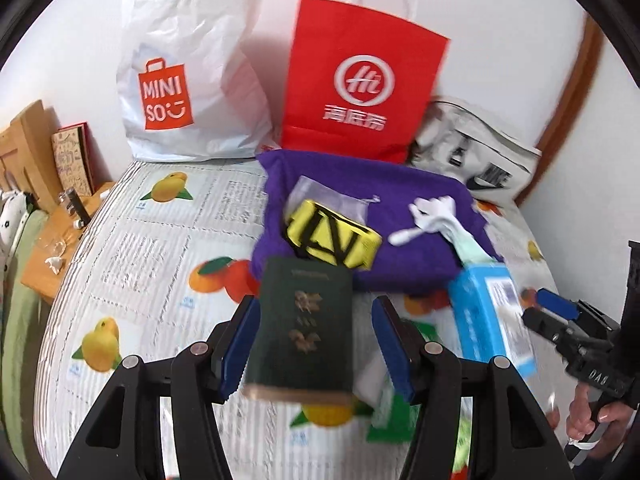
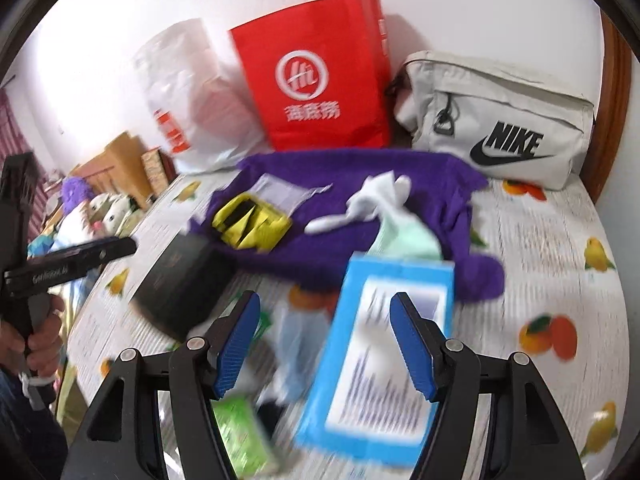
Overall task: Organize soft objects
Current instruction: 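Open both tools to drop the yellow bag and glove on the towel, then grasp the tomato snack packet with the right tool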
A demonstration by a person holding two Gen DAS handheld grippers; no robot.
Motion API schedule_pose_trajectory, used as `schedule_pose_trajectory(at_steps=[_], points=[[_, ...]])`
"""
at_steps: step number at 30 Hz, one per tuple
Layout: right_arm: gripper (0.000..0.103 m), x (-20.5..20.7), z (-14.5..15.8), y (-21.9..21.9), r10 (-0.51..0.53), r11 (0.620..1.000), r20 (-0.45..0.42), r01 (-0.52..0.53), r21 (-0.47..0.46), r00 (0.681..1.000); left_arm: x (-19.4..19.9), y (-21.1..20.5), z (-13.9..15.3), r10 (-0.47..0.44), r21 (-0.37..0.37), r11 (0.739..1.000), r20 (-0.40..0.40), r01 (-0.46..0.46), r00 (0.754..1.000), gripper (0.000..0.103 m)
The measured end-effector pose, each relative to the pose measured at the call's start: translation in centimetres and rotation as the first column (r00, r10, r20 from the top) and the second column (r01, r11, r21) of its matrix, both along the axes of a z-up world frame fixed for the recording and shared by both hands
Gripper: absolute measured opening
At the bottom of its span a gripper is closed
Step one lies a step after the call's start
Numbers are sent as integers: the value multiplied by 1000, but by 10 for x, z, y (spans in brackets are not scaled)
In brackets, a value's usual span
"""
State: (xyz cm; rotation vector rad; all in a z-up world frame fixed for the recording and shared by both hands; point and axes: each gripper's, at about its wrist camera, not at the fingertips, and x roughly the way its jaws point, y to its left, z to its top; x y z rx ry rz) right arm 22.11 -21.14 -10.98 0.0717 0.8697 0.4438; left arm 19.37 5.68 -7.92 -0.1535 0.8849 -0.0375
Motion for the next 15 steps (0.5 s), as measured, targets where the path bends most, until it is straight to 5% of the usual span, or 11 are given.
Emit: schedule_pose_trajectory(at_steps=[15], points=[[79,-128,-43,13,54,999,-45,-53,5,998,-80,0,4,21,-39,999,27,-20,999,67]])
